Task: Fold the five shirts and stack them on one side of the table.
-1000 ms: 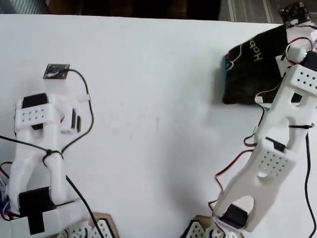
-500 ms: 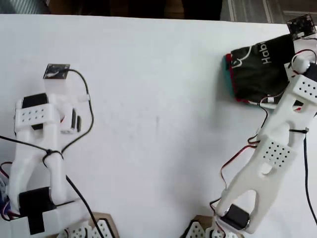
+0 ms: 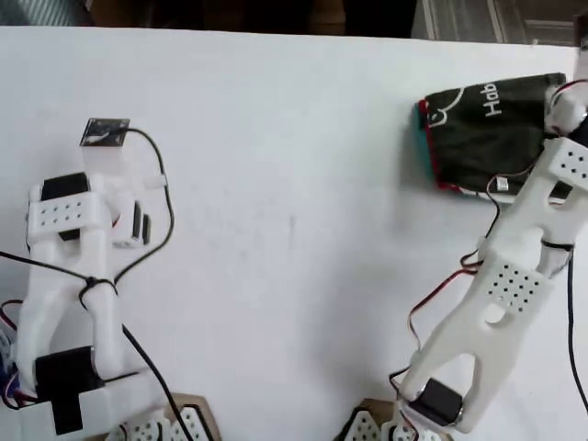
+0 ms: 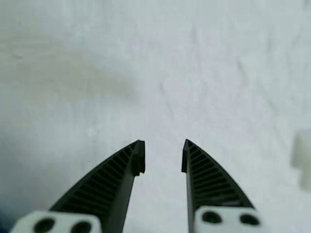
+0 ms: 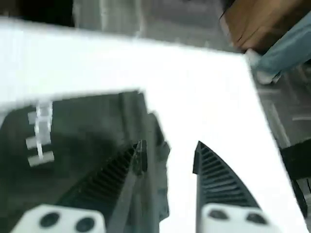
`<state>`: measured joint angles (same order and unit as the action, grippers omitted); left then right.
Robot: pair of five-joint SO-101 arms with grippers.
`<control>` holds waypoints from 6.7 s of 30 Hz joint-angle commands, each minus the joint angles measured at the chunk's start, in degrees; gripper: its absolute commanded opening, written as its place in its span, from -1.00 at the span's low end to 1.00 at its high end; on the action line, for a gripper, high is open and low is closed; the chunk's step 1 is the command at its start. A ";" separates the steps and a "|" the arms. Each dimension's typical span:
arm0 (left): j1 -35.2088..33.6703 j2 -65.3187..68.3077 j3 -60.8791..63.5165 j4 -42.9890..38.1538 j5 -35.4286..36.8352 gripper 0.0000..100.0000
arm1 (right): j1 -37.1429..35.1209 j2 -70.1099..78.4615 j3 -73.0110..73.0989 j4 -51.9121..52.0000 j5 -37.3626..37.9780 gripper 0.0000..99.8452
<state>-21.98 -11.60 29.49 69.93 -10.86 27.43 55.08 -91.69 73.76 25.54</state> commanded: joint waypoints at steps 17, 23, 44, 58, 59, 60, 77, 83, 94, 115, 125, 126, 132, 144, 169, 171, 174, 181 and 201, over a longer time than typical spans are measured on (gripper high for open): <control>-0.70 -2.37 3.91 -0.53 -2.02 -0.70 | -2.07 14.90 0.97 -26.42 1.93 -0.96; -0.79 -2.46 3.91 -0.18 -7.21 -0.70 | -1.36 18.68 0.88 -29.49 1.76 -0.96; -1.41 -47.30 -0.57 5.01 -18.64 -0.70 | -12.35 -13.49 0.88 0.57 -10.64 -0.95; -31.56 -77.45 40.75 -32.53 -28.75 -0.69 | -27.12 -27.30 9.93 27.91 -10.64 -0.95; -33.23 -77.27 43.21 -33.05 -28.92 -0.69 | -27.74 -28.79 13.45 27.91 -10.64 -0.95; -34.73 -77.01 45.05 -33.23 -28.75 -0.69 | -28.44 -30.37 17.58 27.91 -10.64 -0.95; -41.41 -56.35 46.64 -34.90 -22.42 -0.54 | -34.15 -70.37 91.25 24.22 -4.40 -0.95; -44.75 -34.64 32.92 -32.26 -20.22 -0.53 | -30.81 -76.62 105.41 18.68 -2.20 -0.95; -49.05 -6.77 16.66 -30.95 -20.57 -0.53 | -30.99 -88.75 120.26 14.55 -2.02 -0.95; -42.64 -0.53 11.91 -18.20 -19.25 -0.94 | -30.99 -91.21 123.78 13.41 -2.46 -0.95; -18.02 -18.20 2.77 -6.15 -11.34 -0.95 | -30.64 -91.38 130.20 8.57 -2.37 -0.96; -14.68 -19.87 1.89 -5.01 -11.25 -0.95 | -30.64 -91.38 130.20 8.48 -2.37 -0.96; 8.97 -27.16 -0.22 -2.64 -11.08 -0.95 | -30.64 -91.38 130.20 6.99 -2.46 -0.96; 30.33 -28.40 -1.63 -18.55 -0.62 -0.91 | -30.90 -91.38 130.20 6.99 -2.46 -0.96; 2.99 -29.01 -0.40 -4.66 -10.29 -0.70 | -35.12 -90.86 130.29 3.56 -2.55 -0.83; 6.07 -29.01 -0.40 -4.66 -10.29 -0.70 | -36.62 -90.86 130.29 3.56 -2.55 -0.75; 12.84 -28.57 -0.22 -4.66 -10.29 -0.70 | -37.58 -90.86 130.29 3.65 -2.55 -0.66; 29.45 -28.92 -0.48 -14.33 0.44 -0.69 | -34.59 -90.95 131.52 3.47 -2.55 -0.64; 19.69 -28.48 -12.35 -1.05 0.35 -0.70 | -35.56 -90.86 134.59 1.71 -3.08 -0.51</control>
<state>3.25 -38.95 15.25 67.21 -6.81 -5.01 -33.89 44.31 76.22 22.99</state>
